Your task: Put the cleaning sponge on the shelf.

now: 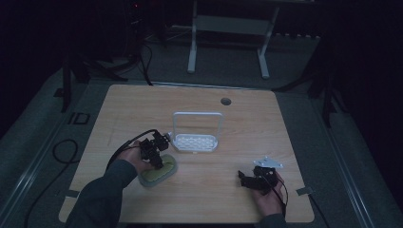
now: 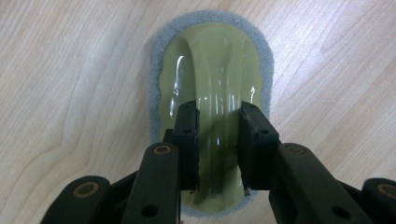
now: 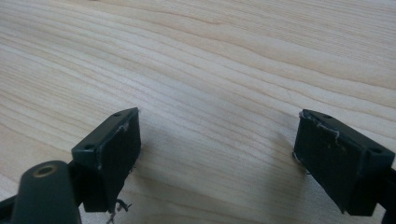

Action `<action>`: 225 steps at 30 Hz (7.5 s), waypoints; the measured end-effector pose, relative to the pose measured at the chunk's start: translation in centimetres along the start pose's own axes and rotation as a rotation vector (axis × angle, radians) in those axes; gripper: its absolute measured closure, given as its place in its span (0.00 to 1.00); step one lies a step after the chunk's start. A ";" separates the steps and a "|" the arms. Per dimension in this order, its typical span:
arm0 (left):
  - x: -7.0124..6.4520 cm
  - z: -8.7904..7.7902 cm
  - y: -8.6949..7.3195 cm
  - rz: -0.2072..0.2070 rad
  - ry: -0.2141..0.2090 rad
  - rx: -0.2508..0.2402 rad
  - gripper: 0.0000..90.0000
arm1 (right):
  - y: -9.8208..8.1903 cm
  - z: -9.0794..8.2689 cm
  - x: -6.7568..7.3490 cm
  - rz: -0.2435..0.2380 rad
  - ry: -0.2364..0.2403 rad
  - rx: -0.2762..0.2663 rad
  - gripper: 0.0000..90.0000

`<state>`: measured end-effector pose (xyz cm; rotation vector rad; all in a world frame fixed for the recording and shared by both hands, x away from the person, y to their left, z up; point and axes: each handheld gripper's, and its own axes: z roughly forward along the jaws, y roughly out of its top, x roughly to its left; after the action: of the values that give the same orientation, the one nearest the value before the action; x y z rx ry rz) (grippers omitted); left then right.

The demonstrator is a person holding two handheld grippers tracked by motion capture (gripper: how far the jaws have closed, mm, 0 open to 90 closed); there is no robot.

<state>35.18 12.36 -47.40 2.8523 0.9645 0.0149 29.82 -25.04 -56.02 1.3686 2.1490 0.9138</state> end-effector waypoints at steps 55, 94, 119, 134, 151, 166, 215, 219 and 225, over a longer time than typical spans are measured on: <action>-1.4 -3.7 3.6 0.256 0.130 -0.170 0.80 | 0.0 0.0 0.0 0.001 0.000 -0.001 0.16; -1.6 -4.2 7.0 0.434 0.151 -0.195 0.80 | 0.0 0.0 0.0 -0.001 -0.001 -0.001 0.16; -1.5 -3.8 9.0 0.529 0.148 -0.216 0.79 | 0.0 0.0 0.0 -0.001 -0.001 -0.001 0.16; -1.3 -3.7 9.6 0.563 0.145 -0.221 0.79 | 0.0 0.0 0.0 -0.002 -0.001 -0.002 0.16; -1.4 -3.2 10.8 0.602 0.167 -0.205 0.79 | 0.0 0.0 0.0 -0.001 -0.001 -0.001 0.16; -1.4 -2.7 11.3 0.630 0.179 -0.205 0.79 | 0.0 0.0 0.0 -0.001 -0.001 -0.001 0.16; -2.2 0.2 12.8 0.676 0.313 -0.169 0.79 | 0.0 0.0 0.0 -0.001 0.000 -0.001 0.16; -2.1 0.4 12.9 0.674 0.323 -0.178 0.79 | 0.0 0.0 0.0 -0.001 0.000 -0.001 0.16; -2.2 0.7 12.9 0.675 0.351 -0.177 0.79 | 0.0 0.0 0.0 -0.001 0.000 0.000 0.16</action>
<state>41.24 0.80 -46.35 2.9003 -0.0137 0.6423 29.82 -25.05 -56.02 1.3666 2.1496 0.9138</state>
